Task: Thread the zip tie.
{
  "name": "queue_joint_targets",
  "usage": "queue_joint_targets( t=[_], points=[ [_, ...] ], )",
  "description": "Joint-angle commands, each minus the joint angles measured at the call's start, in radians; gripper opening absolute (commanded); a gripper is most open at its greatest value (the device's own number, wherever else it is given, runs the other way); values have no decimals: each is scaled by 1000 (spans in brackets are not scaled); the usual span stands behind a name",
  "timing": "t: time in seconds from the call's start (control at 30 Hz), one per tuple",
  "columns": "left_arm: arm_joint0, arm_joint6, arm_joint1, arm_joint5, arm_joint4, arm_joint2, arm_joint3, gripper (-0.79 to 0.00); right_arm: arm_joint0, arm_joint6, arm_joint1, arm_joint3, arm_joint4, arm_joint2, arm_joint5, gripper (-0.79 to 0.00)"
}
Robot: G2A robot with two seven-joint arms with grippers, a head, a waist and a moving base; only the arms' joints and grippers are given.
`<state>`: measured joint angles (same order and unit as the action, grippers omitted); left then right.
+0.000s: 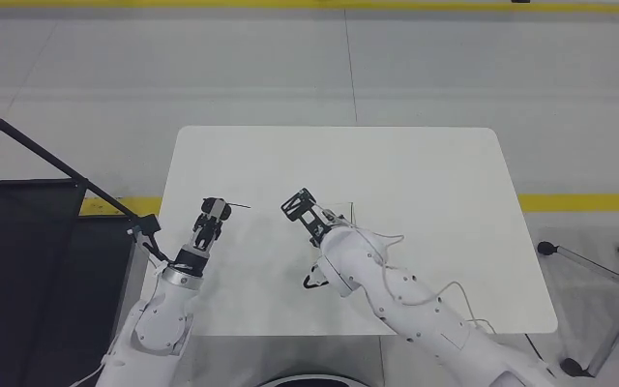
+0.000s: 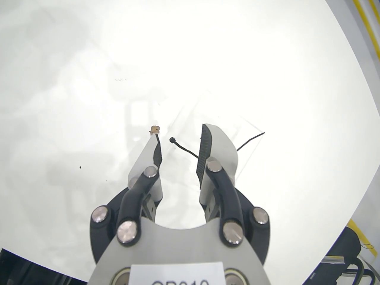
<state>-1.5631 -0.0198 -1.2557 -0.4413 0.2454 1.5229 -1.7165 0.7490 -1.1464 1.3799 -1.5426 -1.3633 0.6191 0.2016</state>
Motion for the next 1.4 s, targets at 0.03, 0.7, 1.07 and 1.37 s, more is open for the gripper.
queue_joint_targets(
  t=[0.03, 0.7, 1.07, 1.37],
  points=[
    [1, -2, 0, -1, 1, 0, 1, -785, -2, -2, 9, 15, 0, 3, -8, -493],
    [-3, 2, -2, -13, 17, 2, -1, -785, 9, -27, 51, 60, -33, 37, -56, -594],
    [-5, 0, -3, -12, 18, 3, -1, -785, 28, -26, 68, 60, -60, 62, -72, -717],
    [-1, 0, -5, -11, 20, -2, 4, -785, 69, -21, 73, 14, -118, 87, -65, -739]
  ],
)
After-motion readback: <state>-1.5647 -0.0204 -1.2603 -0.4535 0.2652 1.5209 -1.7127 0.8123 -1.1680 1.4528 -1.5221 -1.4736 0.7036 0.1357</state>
